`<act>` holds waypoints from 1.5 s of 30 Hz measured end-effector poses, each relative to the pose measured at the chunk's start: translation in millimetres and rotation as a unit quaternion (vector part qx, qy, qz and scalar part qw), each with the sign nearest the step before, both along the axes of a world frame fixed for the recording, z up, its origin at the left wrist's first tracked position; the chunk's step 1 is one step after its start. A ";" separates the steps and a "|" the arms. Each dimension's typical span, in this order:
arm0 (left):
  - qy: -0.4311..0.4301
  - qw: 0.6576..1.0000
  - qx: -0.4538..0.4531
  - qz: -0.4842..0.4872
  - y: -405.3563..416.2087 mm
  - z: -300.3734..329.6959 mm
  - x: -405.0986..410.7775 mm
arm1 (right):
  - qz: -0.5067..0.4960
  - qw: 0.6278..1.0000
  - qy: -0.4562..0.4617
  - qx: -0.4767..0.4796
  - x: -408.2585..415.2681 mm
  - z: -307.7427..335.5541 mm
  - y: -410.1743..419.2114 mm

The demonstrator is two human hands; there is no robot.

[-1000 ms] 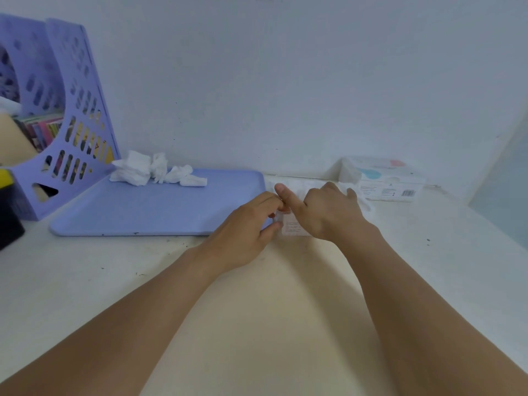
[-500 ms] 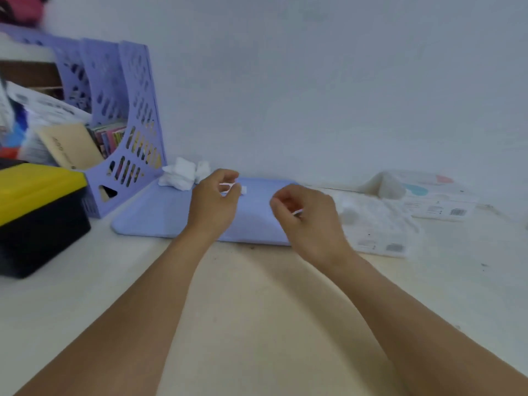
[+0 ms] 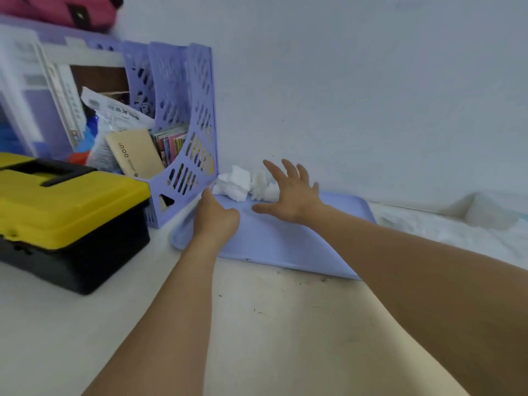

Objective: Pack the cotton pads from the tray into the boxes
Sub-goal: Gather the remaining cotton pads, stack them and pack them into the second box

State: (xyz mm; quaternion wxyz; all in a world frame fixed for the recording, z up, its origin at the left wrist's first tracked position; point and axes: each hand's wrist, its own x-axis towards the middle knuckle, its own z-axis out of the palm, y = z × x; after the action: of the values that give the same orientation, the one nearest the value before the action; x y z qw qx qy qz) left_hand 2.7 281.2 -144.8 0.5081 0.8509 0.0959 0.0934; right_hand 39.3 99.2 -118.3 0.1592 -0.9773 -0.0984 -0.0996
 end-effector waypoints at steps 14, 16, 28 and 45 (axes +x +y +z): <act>-0.036 0.999 0.033 -0.007 -4.8 -9.7 7.5 | 0.077 0.989 0.099 -0.084 60.0 -3.1 68.9; -0.025 0.999 0.029 0.001 -4.5 -10.1 7.3 | 0.077 0.989 0.102 -0.071 53.4 -5.1 68.4; -0.018 1.000 0.007 0.025 -11.9 3.5 0.3 | 0.071 0.992 0.050 0.096 -23.1 34.0 1.7; -0.373 0.927 0.028 0.008 -55.7 18.4 -51.8 | -0.062 0.996 0.028 -0.051 -88.5 29.8 -62.4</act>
State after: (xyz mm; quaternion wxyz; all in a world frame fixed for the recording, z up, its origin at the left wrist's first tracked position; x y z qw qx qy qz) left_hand -49.1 225.5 -126.4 0.4823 0.7677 -0.0967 0.4108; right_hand -49.1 36.9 -88.5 0.1051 -0.9908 -0.0378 -0.0765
